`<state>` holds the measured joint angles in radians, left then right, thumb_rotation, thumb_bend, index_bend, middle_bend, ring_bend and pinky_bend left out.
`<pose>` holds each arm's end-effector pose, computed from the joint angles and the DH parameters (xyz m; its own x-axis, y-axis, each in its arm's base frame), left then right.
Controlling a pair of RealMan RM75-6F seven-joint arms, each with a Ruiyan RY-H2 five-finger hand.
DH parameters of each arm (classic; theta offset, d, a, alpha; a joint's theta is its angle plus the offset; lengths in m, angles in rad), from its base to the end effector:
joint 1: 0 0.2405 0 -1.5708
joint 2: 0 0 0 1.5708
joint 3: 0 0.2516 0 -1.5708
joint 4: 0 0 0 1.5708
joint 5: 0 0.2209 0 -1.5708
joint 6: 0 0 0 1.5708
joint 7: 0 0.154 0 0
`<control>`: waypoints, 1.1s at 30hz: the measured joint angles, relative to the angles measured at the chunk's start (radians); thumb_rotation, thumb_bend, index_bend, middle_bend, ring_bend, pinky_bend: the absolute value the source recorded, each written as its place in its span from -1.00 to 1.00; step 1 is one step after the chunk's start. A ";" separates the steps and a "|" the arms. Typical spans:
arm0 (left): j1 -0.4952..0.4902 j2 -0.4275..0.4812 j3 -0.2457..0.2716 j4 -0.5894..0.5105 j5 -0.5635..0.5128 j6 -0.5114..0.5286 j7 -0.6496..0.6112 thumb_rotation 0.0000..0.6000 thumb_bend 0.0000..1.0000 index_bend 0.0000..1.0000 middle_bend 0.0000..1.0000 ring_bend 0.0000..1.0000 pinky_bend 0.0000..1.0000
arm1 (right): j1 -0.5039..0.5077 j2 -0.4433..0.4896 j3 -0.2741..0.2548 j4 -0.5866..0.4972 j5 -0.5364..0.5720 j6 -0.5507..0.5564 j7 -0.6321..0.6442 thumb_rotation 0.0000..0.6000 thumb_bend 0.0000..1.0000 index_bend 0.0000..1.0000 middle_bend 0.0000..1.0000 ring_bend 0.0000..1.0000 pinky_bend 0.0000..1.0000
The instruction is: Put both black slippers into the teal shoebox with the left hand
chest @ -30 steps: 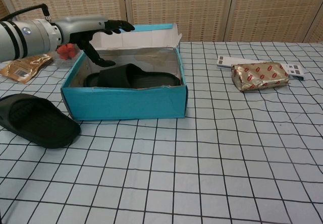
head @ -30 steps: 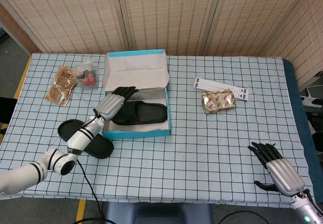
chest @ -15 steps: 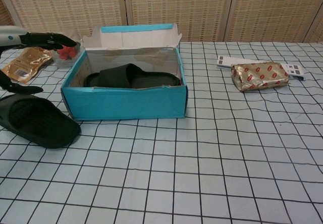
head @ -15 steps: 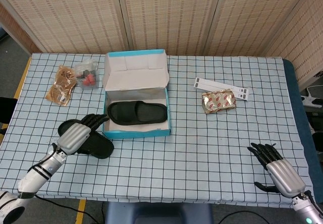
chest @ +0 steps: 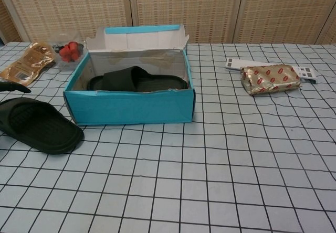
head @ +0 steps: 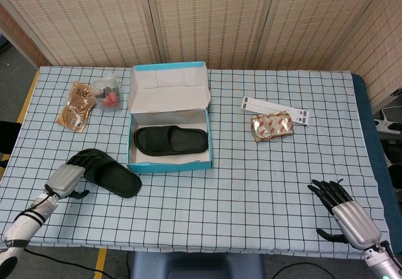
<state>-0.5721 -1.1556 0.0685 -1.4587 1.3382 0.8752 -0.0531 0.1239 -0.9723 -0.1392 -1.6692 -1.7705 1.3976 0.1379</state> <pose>-0.3005 0.3044 0.0730 0.5236 0.4510 0.7228 0.8512 -0.2412 -0.4661 -0.2940 -0.1510 0.1356 0.3964 -0.2792 0.8746 -0.9089 -0.2539 0.3309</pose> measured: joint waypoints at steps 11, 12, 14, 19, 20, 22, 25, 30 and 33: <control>0.011 -0.109 -0.013 0.101 0.061 0.038 -0.006 1.00 -0.41 -1.00 -1.00 -1.00 -1.00 | 0.001 0.004 -0.003 -0.005 0.003 -0.009 -0.004 1.00 -0.85 -1.00 -1.00 -1.00 -1.00; 0.010 -0.123 -0.015 0.118 0.067 0.036 -0.017 1.00 -0.41 -1.00 -1.00 -1.00 -1.00 | 0.001 0.005 -0.003 -0.007 0.005 -0.011 -0.005 1.00 -0.85 -1.00 -1.00 -1.00 -1.00; 0.007 -0.143 -0.017 0.141 0.077 0.032 -0.029 1.00 -0.42 -1.00 -1.00 -1.00 -1.00 | 0.001 0.005 -0.002 -0.009 0.008 -0.012 -0.007 1.00 -0.85 -1.00 -1.00 -1.00 -1.00; -0.007 -0.184 -0.023 0.190 0.093 0.014 -0.037 1.00 -0.42 -1.00 -1.00 -1.00 -1.00 | 0.003 0.004 -0.001 -0.009 0.013 -0.018 -0.010 1.00 -0.85 -1.00 -1.00 -1.00 -1.00; -0.009 -0.188 -0.024 0.196 0.093 0.007 -0.036 1.00 -0.42 -1.00 -1.00 -1.00 -1.00 | 0.004 0.004 0.000 -0.008 0.014 -0.019 -0.010 1.00 -0.85 -1.00 -1.00 -1.00 -1.00; -0.013 -0.200 -0.025 0.213 0.090 -0.006 -0.030 1.00 -0.42 -1.00 -1.00 -1.00 -1.00 | 0.004 0.005 0.001 -0.008 0.016 -0.019 -0.010 1.00 -0.85 -1.00 -1.00 -1.00 -1.00; -0.014 -0.222 -0.027 0.240 0.083 -0.015 -0.021 1.00 -0.41 -1.00 -1.00 -1.00 -1.00 | 0.004 0.005 0.002 -0.008 0.019 -0.019 -0.009 1.00 -0.85 -1.00 -1.00 -1.00 -1.00; -0.007 -0.266 -0.034 0.292 0.083 0.003 -0.027 1.00 -0.39 -0.98 -0.75 -0.87 -0.91 | 0.005 0.005 0.002 -0.008 0.019 -0.021 -0.009 1.00 -0.85 -1.00 -1.00 -1.00 -1.00; 0.002 -0.289 -0.041 0.323 0.087 0.031 -0.043 1.00 -0.35 -0.68 -0.27 -0.48 -0.69 | 0.005 0.005 0.003 -0.008 0.021 -0.021 -0.008 1.00 -0.85 -1.00 -1.00 -1.00 -1.00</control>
<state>-0.5704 -1.4444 0.0276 -1.1357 1.4255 0.9061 -0.0961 0.1284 -0.9674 -0.1361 -1.6768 -1.7497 1.3768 0.1295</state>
